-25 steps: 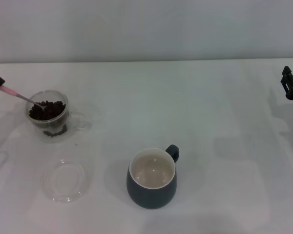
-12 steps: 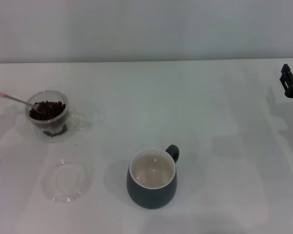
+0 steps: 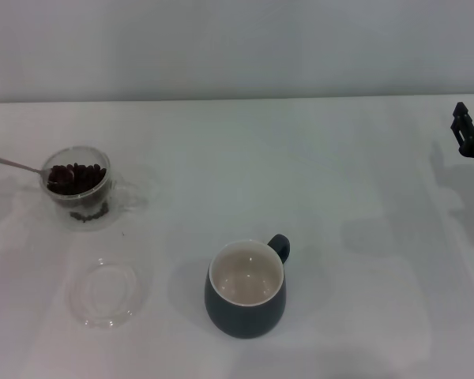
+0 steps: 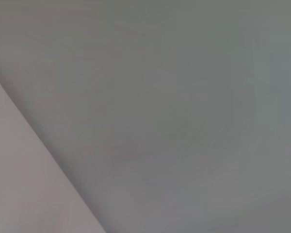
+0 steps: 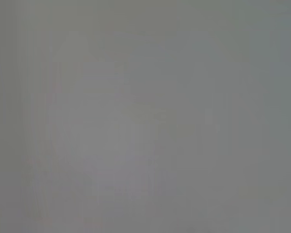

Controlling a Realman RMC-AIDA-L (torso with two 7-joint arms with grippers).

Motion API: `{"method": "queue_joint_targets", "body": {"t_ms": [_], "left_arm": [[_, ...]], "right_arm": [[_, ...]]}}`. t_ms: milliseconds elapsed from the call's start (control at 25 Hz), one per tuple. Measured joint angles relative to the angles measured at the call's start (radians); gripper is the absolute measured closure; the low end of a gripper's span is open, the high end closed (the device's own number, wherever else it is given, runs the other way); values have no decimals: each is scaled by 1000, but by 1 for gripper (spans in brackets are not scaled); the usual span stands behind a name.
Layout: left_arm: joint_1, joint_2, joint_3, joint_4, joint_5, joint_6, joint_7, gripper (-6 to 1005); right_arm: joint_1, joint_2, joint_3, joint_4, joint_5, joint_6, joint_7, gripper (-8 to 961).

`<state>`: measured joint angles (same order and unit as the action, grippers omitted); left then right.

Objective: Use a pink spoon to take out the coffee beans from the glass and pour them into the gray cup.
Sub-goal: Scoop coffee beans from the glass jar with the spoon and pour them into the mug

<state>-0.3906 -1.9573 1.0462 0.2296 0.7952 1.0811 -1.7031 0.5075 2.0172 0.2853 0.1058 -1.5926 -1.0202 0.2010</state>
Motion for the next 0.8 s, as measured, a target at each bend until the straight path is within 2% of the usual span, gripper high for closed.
{"method": "queue_joint_targets", "body": {"t_ms": [360,800], "left_arm": [[8,-12,-20,1,-4,92,3,866],[7,-64,-15,0,10,113,9,866]], "right_arm": [[0,0,0,2,-6,-6,0,391],[7,1,-6,0,-7,-9,-2,388]]}}
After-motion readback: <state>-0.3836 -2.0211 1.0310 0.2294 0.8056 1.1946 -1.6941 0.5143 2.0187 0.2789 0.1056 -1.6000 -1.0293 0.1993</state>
